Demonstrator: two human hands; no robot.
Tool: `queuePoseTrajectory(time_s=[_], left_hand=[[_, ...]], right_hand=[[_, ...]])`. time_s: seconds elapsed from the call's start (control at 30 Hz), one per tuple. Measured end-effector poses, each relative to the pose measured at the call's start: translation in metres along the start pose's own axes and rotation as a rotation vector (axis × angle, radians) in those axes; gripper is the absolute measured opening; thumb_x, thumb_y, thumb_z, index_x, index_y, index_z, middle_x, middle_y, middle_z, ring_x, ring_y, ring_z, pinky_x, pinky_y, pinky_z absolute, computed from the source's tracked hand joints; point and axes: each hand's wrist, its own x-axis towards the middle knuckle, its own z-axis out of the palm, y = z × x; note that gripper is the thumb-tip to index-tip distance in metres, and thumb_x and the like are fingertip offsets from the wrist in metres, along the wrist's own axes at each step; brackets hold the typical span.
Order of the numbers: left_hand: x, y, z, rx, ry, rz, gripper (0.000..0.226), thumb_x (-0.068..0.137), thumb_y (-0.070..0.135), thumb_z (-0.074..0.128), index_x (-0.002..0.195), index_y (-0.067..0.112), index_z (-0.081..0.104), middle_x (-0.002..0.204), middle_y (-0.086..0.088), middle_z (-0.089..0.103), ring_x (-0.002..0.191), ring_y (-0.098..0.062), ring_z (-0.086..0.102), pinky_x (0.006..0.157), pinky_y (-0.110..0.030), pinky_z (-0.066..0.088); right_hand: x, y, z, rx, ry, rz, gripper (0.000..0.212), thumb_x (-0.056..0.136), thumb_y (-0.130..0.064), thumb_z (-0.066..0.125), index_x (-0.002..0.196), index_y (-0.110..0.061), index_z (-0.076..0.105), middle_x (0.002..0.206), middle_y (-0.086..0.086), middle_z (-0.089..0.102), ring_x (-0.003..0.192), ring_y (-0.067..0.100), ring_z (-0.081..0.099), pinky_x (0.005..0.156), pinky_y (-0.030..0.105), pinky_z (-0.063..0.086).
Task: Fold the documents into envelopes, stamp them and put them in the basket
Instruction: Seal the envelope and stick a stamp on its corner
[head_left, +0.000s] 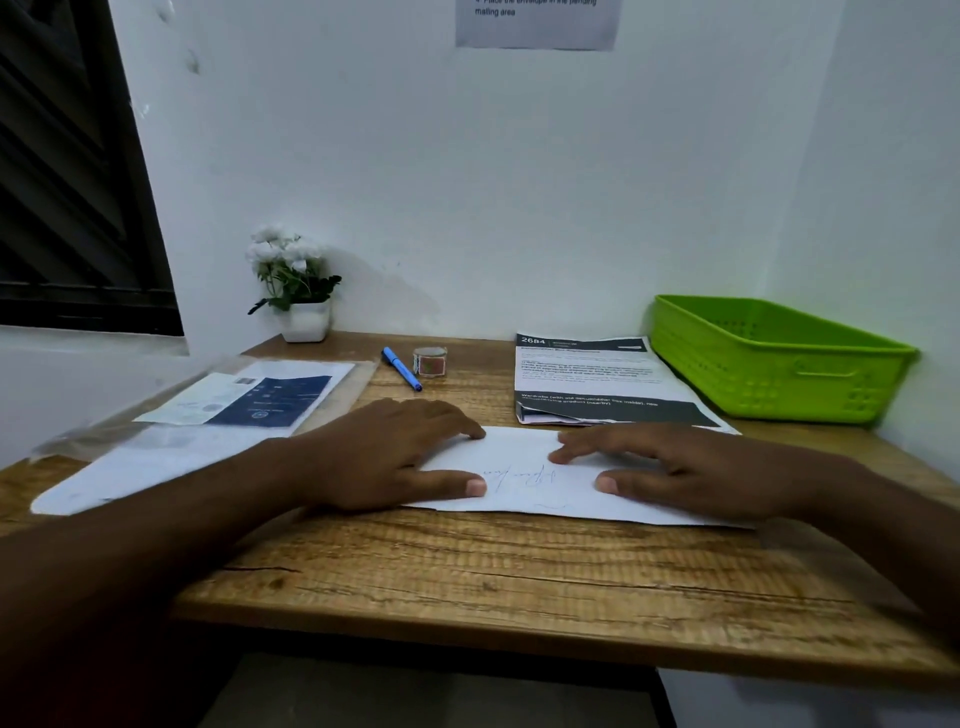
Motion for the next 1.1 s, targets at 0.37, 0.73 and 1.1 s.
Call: queuePoseTrajectory(time_s=[0.37, 0.73, 1.1], left_hand=[[-0.006, -0.016, -0.006, -0.026, 0.004, -0.119, 0.070, 0.080, 0.074, 0.026, 0.138, 0.037, 0.039, 0.141, 0.021, 0.042, 0.099, 0.021, 0.035, 0.087, -0.010, 0.027], [0.066, -0.042, -0.027, 0.178, 0.164, -0.187, 0.050, 0.091, 0.050, 0.054, 0.133, 0.023, 0.047, 0.128, 0.003, 0.057, 0.110, -0.014, 0.054, 0.086, -0.030, 0.038], [0.121, -0.092, -0.009, 0.298, 0.190, -0.370, 0.052, 0.090, 0.049, 0.051, 0.135, 0.023, 0.045, 0.136, -0.004, 0.051, 0.123, -0.024, 0.047, 0.097, -0.041, 0.036]], right_hand=[[0.020, -0.007, 0.010, -0.185, 0.161, -0.036, 0.039, 0.098, -0.050, 0.045, 0.137, -0.047, 0.047, 0.145, -0.026, 0.044, 0.131, -0.010, 0.037, 0.110, 0.024, 0.032], [0.089, 0.016, -0.016, -0.182, 0.471, 0.112, 0.022, 0.094, -0.041, 0.052, 0.102, -0.033, 0.070, 0.103, -0.016, 0.069, 0.081, -0.010, 0.056, 0.081, 0.033, 0.046], [0.105, 0.041, -0.001, -0.229, 0.613, 0.222, 0.017, 0.090, -0.027, 0.056, 0.092, -0.032, 0.072, 0.092, -0.013, 0.071, 0.085, 0.006, 0.060, 0.077, 0.030, 0.041]])
